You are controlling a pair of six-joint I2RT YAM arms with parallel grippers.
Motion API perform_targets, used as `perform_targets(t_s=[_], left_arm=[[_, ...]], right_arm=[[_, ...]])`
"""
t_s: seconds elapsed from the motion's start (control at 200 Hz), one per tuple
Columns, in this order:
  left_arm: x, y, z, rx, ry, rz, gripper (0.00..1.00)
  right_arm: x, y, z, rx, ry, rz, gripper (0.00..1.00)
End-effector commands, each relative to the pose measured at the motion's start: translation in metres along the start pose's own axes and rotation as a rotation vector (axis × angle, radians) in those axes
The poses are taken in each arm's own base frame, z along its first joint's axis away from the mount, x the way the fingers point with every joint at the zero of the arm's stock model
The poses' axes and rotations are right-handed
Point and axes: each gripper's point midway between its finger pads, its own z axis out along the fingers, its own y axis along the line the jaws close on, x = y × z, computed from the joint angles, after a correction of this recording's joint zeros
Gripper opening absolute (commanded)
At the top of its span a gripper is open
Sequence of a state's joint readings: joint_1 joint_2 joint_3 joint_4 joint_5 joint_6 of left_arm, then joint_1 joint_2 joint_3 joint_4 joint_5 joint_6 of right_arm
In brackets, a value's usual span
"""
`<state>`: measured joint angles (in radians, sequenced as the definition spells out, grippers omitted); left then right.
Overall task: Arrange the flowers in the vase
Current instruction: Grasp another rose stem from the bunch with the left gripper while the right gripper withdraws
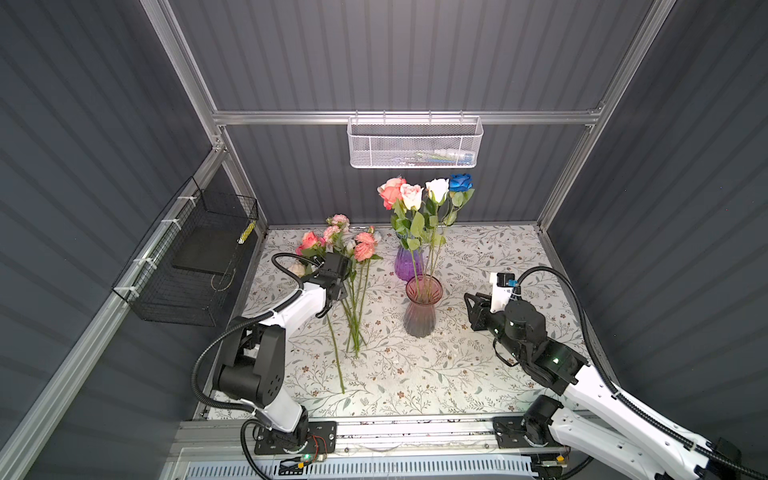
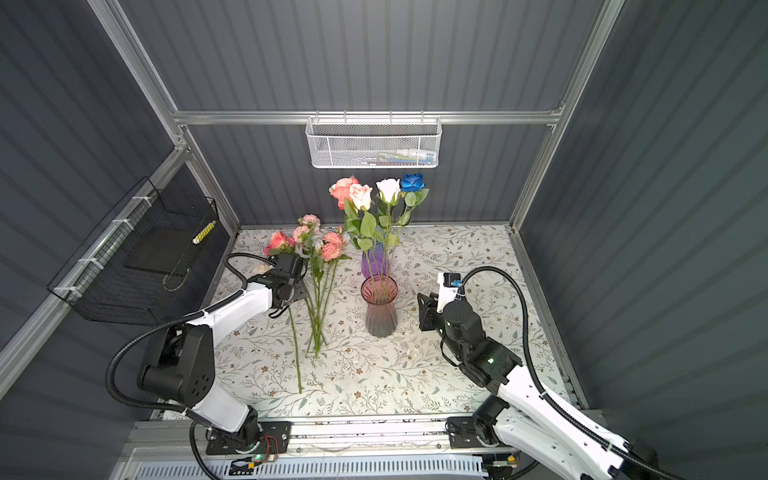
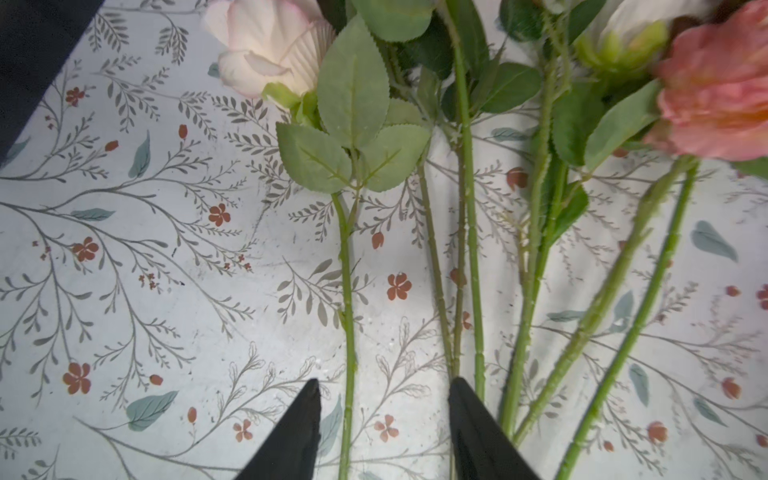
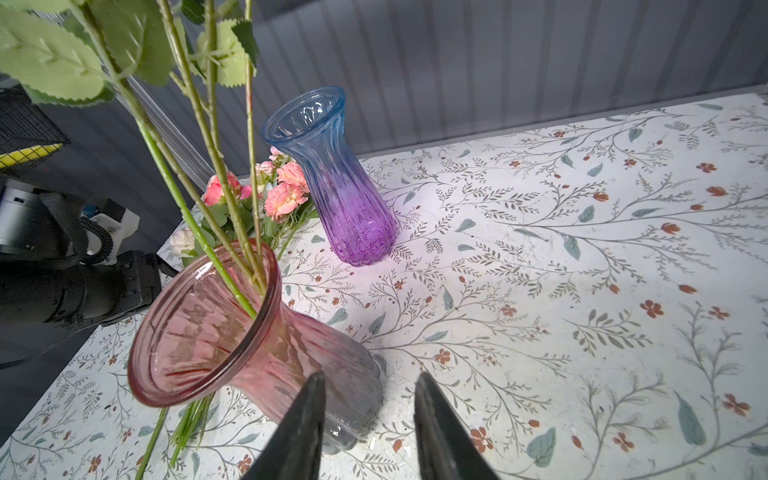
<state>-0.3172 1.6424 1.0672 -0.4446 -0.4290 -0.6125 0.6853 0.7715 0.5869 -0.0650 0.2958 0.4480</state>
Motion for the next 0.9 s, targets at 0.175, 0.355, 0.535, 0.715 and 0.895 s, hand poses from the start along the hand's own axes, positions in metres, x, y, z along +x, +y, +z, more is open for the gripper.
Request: perform_targets(t_s=[0.175,0.355,0.535,0.715,0.895], left_arm=[[0.030,0.011,0.043,-0.007,0.176,0.012,0.42],[0.040,0.016,0.056,-0.046,0.212,0.024,0.28],[0.047,0.022,0.064,-0.060,0.226,0.019,0.04],[0.039,0.023,0.051,-0.041,0.201,0.006,0.00],[0.007,0.029,0.002,0.006,0.078,-0.023,0.00]], right_arm=[[0.005,-0.004,0.002,-0.010,-0.008,0.031,0.39],[0.005,-0.005,0.002,-0.011,-0.012,0.034,0.40],[0.001,-0.006,0.002,-0.010,-0.022,0.037,0.40],[-0.002,-0.003,0.000,-0.020,-0.024,0.036,0.40],[-0.009,0.001,-0.002,-0.034,-0.029,0.037,0.40]])
